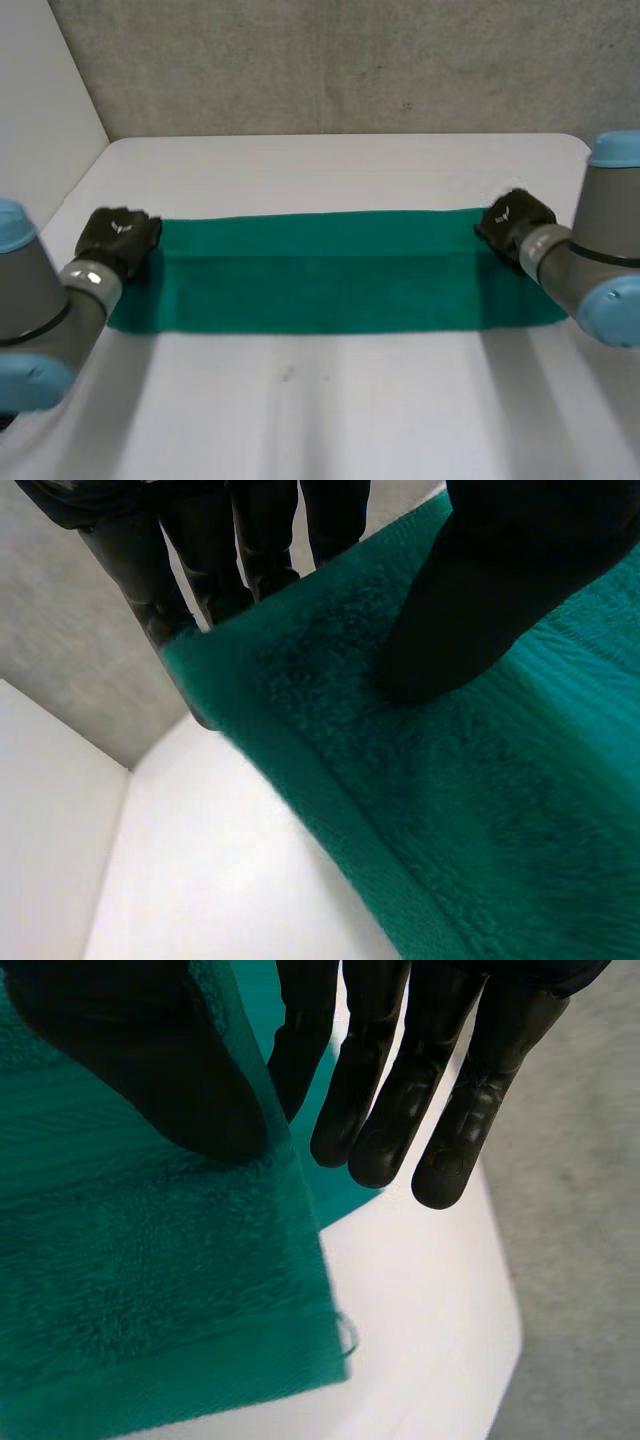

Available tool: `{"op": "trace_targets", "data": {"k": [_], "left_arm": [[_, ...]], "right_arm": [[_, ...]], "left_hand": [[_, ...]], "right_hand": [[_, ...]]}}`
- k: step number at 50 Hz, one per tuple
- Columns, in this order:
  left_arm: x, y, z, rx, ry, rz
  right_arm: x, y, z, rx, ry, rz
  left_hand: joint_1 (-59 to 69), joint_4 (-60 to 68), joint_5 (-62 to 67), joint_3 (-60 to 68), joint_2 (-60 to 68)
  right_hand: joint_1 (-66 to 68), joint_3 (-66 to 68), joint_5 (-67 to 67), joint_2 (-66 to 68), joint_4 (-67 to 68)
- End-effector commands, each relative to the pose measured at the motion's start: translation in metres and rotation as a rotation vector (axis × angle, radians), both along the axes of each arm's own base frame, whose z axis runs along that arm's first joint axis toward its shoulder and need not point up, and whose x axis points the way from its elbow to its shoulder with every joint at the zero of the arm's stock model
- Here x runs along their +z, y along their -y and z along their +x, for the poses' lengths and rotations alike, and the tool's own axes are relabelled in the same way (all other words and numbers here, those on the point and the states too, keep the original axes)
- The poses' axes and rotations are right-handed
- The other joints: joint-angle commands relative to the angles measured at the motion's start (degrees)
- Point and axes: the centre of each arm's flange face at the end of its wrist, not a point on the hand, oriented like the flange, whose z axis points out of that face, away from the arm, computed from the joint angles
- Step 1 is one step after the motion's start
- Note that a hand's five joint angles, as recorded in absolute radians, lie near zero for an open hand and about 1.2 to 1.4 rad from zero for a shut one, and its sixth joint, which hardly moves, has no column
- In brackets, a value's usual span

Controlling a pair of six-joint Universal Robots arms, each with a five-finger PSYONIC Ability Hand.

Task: Fold the towel.

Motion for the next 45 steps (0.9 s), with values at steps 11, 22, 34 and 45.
{"op": "trace_targets", "data": {"k": [11, 22, 34, 45], "left_arm": [[-0.037, 0.125, -0.027, 0.069, -0.022, -0.188], [-0.048, 0.141, -0.041, -0.019, -0.04, -0.218], [-0.013, 0.113, -0.045, -0.046, -0.065, -0.273], [0.037, 0.069, -0.03, -0.026, -0.164, -0.261]], "right_arm": [[-0.038, 0.107, 0.046, 0.047, 0.11, -0.32], [-0.063, 0.129, 0.052, 0.041, 0.121, -0.351], [-0.038, 0.113, 0.043, -0.038, 0.206, -0.277], [0.037, 0.062, 0.024, -0.085, 0.505, -0.153]], "left_hand": [[15.0, 11.4, 13.6, 11.6, 11.2], [9.5, 5.9, 8.1, 6.1, 5.7], [-55.0, -58.6, -56.4, -58.4, -58.8], [-55.0, -58.6, -56.4, -58.4, -58.8]], "right_hand": [[23.4, 12.2, 13.8, 12.3, 11.7], [-43.0, -54.2, -52.7, -54.1, -54.7], [-46.6, -57.8, -56.2, -57.7, -58.3], [-46.6, -57.8, -56.2, -57.7, -58.3]]}}
